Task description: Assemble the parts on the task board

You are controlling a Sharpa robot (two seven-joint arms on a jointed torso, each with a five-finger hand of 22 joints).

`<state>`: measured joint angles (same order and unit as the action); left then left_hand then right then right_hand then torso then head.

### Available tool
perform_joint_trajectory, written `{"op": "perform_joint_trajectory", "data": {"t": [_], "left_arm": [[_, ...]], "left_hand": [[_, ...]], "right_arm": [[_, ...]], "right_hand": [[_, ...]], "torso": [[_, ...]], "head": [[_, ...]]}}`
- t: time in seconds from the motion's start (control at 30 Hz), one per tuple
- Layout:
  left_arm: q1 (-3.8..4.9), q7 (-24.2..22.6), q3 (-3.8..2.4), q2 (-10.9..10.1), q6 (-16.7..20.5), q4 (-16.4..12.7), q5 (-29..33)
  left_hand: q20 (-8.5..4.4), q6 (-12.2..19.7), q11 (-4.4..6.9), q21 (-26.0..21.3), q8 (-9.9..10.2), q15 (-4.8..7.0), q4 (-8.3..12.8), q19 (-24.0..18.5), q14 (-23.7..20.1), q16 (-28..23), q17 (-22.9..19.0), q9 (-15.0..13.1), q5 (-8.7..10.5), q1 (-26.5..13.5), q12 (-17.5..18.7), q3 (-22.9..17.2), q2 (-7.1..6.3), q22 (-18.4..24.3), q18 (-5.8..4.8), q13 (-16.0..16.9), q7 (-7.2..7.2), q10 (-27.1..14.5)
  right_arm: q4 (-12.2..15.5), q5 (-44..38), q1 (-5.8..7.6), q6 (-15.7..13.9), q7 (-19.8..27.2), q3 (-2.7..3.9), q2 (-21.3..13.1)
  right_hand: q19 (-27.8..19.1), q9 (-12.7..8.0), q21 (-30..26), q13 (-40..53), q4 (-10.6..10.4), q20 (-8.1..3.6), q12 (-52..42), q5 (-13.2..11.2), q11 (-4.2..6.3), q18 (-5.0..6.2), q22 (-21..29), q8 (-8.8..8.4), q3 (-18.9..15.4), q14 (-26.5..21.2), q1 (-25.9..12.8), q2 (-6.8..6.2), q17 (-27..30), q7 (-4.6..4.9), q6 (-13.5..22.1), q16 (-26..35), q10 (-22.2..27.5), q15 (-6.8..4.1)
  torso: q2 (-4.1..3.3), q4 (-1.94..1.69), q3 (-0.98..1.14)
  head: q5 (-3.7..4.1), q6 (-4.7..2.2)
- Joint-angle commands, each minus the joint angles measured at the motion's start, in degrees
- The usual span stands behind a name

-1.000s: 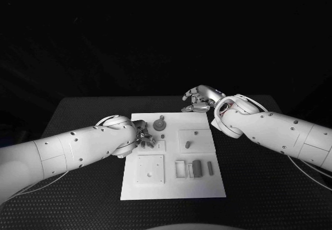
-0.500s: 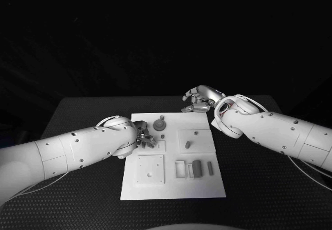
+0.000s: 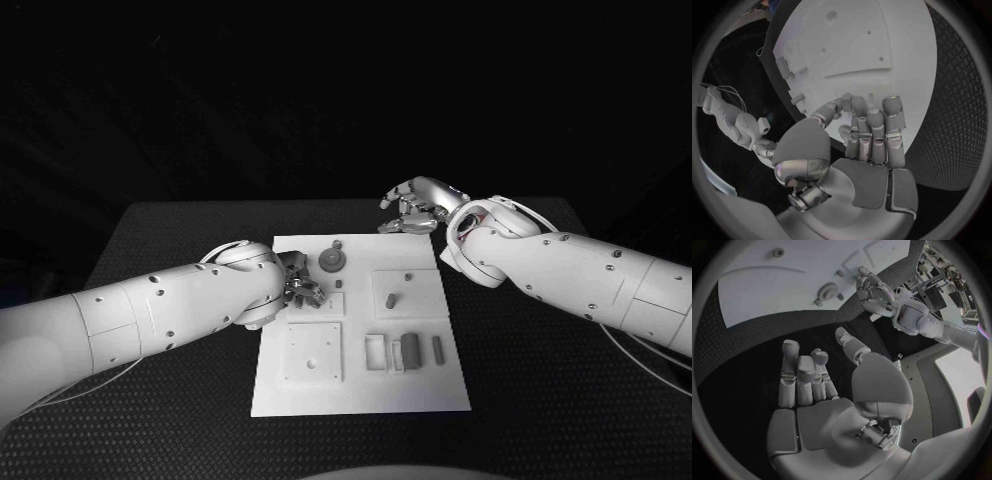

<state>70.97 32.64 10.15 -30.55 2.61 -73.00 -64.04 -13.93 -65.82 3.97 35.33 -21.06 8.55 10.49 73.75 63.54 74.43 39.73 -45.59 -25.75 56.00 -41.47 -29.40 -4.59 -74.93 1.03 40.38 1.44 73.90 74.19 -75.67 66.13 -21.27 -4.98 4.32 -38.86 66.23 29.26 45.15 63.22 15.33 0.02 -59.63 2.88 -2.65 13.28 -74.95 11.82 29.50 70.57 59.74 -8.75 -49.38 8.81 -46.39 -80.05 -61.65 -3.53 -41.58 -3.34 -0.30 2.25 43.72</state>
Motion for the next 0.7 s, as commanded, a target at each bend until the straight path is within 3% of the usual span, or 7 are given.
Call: {"op": "perform_joint_trajectory", "data": {"t": [0.03, 0.2, 0.23, 0.47, 0.53, 0.6, 0.7], "left_arm": [[-0.13, 0.02, 0.14, 0.03, -1.35, 0.1, 0.53], [-0.13, -0.09, 0.14, 0.03, -0.97, 0.21, 1.22], [-0.13, -0.11, 0.14, 0.02, -0.94, 0.23, 1.32], [-0.12, -0.26, 0.14, -0.05, -0.67, 0.29, 2.23], [-0.12, -0.29, 0.14, -0.05, -0.54, 0.3, 2.24], [-0.12, -0.33, 0.14, -0.05, -0.49, 0.3, 2.26], [-0.12, -0.38, 0.14, -0.04, -0.43, 0.33, 2.29]], "left_hand": [[-1.27, -0.6, 0.32, 0.15, -0.06, 1.38, 4.87, 0.66, 0.57, 0.16, -0.12, -0.04, -0.37, 0.91, -0.11, -5.3, 0.61, -1.07, 1.44, -0.08, 0.18, -0.27], [-1.26, -0.4, 0.26, -0.06, -0.19, 1.28, 1.84, 0.49, 0.33, 0.25, -0.51, -0.14, 2.0, -0.88, -0.3, -4.64, -0.8, -0.98, 1.4, -0.2, 0.2, -0.62], [-1.28, -0.35, 0.26, -0.12, -0.2, 1.28, 0.9, 0.43, 0.26, 0.26, -0.61, -0.15, 3.4, -1.34, -0.34, -4.44, -1.3, -0.97, 1.43, -0.24, 0.2, -0.7], [-1.34, -0.33, 0.32, -0.25, -0.3, 1.36, -4.05, 0.19, 0.04, 0.65, -1.02, -0.15, 8.41, -4.46, -0.69, -3.28, -3.71, -1.05, 1.56, -0.41, 0.15, -0.92], [-1.34, -0.34, 0.33, -0.22, -0.32, 1.37, -4.76, 0.17, 0.01, 0.75, -1.06, -0.16, 8.64, -5.13, -0.77, -2.9, -4.16, -1.08, 1.56, -0.42, 0.14, -0.93], [-1.37, -0.22, 0.32, -0.08, -0.38, 1.36, -4.3, 0.01, -0.12, 0.95, -1.05, -0.27, 7.18, -6.05, -0.9, -0.85, -3.51, -1.19, 1.61, -0.37, 0.16, -1.05], [-1.38, -0.19, 0.36, -0.03, -0.42, 1.42, -3.87, -0.15, -0.24, 1.05, -1.11, -0.32, 6.85, -6.56, -0.98, 0.54, -3.19, -1.16, 1.66, -0.37, 0.12, -1.13]], "right_arm": [[0.08, -0.11, -0.02, 0.46, 0.3, 0.02, -0.03], [0.09, -0.1, -0.02, 0.44, 0.3, 0.02, -0.05], [0.09, -0.1, -0.02, 0.44, 0.3, 0.02, -0.05], [0.09, -0.05, -0.02, 0.47, 0.3, 0.02, -0.05], [0.09, -0.05, -0.02, 0.47, 0.29, 0.02, -0.05], [0.1, -0.05, -0.02, 0.46, 0.28, 0.02, -0.05], [0.11, -0.05, -0.02, 0.47, 0.3, 0.02, -0.05]], "right_hand": [[-0.16, -0.1, -0.26, -0.1, -0.23, -0.4, -0.3, -0.09, -0.1, 1.72, -0.92, 0.19, -0.11, -0.46, -0.49, -0.11, 0.07, 0.51, 0.07, 0.31, 0.29, -0.04], [-0.16, -0.1, -0.26, -0.11, -0.23, -0.4, -0.31, -0.09, -0.1, 1.72, -0.92, 0.19, -0.11, -0.46, -0.51, -0.12, 0.08, 0.52, 0.07, 0.31, 0.3, -0.04], [-0.16, -0.1, -0.26, -0.11, -0.23, -0.4, -0.31, -0.09, -0.1, 1.72, -0.92, 0.19, -0.11, -0.46, -0.51, -0.12, 0.08, 0.52, 0.07, 0.31, 0.3, -0.04], [-0.17, -0.1, -0.27, -0.13, -0.23, -0.4, -0.32, -0.09, -0.1, 1.72, -0.92, 0.19, -0.09, -0.47, -0.49, -0.09, 0.08, 0.52, 0.08, 0.31, 0.31, -0.04], [-0.17, -0.1, -0.27, -0.13, -0.21, -0.4, -0.32, -0.09, -0.1, 1.72, -0.92, 0.19, -0.08, -0.47, -0.47, -0.08, 0.08, 0.51, 0.08, 0.31, 0.32, -0.04], [-0.17, -0.1, -0.27, -0.14, -0.21, -0.4, -0.32, -0.09, -0.1, 1.72, -0.92, 0.19, -0.08, -0.47, -0.45, -0.08, 0.08, 0.51, 0.08, 0.31, 0.32, -0.04], [-0.17, -0.1, -0.27, -0.15, -0.2, -0.41, -0.33, -0.09, -0.1, 1.72, -0.92, 0.19, -0.07, -0.47, -0.44, -0.08, 0.09, 0.52, 0.09, 0.32, 0.32, -0.04]], "torso": [[0.01, -0.03, -0.01], [0.03, -0.06, -0.03], [0.02, -0.05, -0.04], [0.01, -0.05, -0.06], [0.01, -0.05, -0.06], [0.01, -0.06, -0.07], [0.02, -0.04, -0.05]], "head": [[0.0, -0.04], [0.02, 0.02], [0.01, 0.02], [0.0, 0.03], [0.0, 0.03], [-0.02, 0.05], [-0.04, 0.03]]}}
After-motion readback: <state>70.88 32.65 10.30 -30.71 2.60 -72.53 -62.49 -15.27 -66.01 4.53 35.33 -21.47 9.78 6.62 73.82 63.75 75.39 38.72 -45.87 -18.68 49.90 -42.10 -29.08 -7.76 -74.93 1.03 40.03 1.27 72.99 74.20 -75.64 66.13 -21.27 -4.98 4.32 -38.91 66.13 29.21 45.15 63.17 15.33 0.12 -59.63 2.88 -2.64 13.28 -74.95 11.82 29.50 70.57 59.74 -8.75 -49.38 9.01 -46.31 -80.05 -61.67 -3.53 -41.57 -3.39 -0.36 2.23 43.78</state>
